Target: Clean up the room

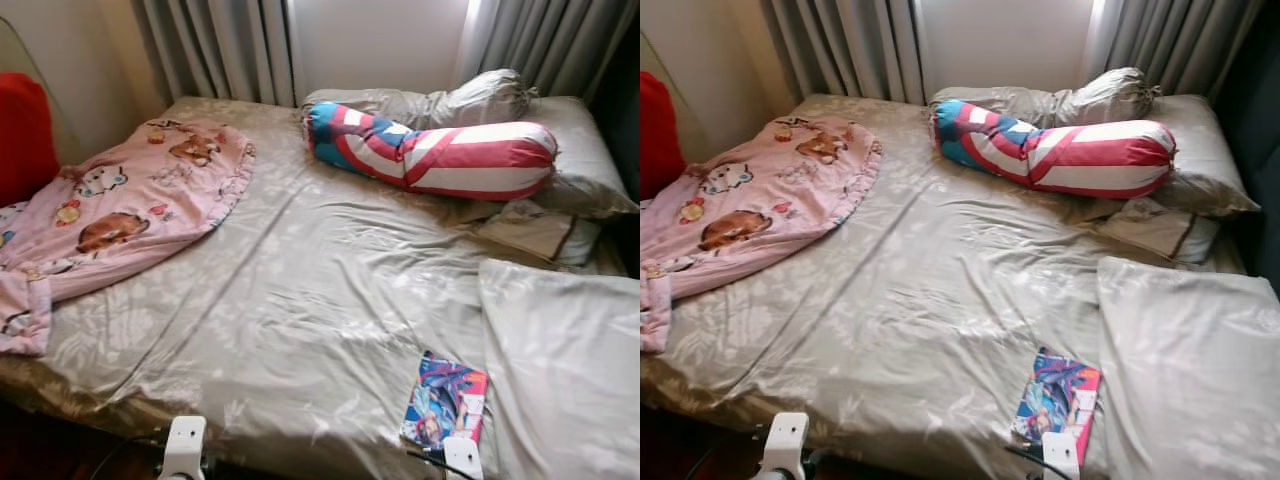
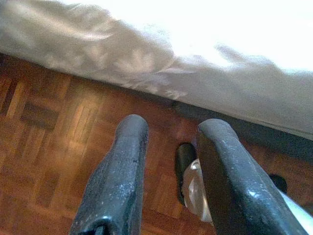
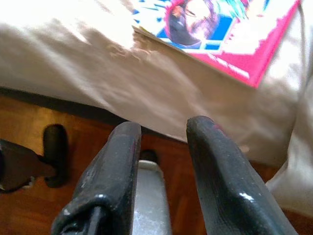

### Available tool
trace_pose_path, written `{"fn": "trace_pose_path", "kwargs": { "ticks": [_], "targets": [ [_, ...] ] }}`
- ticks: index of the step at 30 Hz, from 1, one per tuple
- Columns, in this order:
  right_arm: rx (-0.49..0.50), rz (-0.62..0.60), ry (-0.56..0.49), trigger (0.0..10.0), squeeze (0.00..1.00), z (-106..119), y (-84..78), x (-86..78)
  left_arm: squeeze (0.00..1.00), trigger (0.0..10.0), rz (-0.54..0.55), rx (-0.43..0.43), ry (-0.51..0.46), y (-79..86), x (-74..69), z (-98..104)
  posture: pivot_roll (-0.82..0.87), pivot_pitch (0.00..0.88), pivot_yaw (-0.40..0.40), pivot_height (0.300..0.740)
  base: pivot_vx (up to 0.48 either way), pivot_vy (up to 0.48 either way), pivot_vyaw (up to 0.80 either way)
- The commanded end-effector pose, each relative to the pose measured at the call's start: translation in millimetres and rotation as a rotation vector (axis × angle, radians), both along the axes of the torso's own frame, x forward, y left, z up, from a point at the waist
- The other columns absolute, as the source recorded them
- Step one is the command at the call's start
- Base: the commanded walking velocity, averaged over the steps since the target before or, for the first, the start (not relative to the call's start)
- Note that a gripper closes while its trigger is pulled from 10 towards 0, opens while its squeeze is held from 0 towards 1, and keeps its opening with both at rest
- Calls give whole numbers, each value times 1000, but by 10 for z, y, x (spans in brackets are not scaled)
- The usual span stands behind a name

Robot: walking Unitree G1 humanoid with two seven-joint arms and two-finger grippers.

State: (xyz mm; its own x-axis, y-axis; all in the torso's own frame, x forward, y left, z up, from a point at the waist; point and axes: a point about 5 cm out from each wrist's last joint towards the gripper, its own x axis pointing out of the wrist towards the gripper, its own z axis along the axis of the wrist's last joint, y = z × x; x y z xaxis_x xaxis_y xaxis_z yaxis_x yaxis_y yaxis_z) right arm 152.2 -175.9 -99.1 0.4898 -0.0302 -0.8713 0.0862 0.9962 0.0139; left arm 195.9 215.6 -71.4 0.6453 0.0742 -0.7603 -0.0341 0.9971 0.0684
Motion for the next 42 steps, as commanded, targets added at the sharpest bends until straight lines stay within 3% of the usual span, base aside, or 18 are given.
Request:
{"fn": "trace_pose_path", "kwargs": {
  "ticks": [1, 12, 14, 22, 32, 42],
  "targets": [
    [6, 9, -17, 10000, 0, 18, 32, 52, 0, 10000, 23, 8, 36, 62, -82, -35, -50, 0, -6, 720, 0, 390, 800],
    [18, -14, -6, 10000, 0, 17, 22, 53, 0, 10000, 27, 7, 31, 66, -61, -23, -51, 20, -4, 720, 0, 401, 0],
    [18, -21, -26, 10000, 0, 83, 27, 222, 0, 10000, 29, 7, 30, 69, -59, -22, -50, 30, -4, 720, 0, 401, 0],
    [12, -7, -50, 10000, 0, 169, 46, 415, 0, 10000, 33, 7, 30, 71, -57, -21, -45, 41, -5, 720, 0, 404, 0],
    [8, 9, -66, 10000, 0, 182, 55, 438, 0, 10000, 35, 5, 29, 69, -54, -20, -42, 47, -6, 720, 0, 462, 517],
    [15, -3, -65, 10000, 0, 182, 51, 439, 0, 10000, 35, 5, 30, 65, -54, -21, -42, 49, -7, 720, 0, 472, 0]
  ]
}}
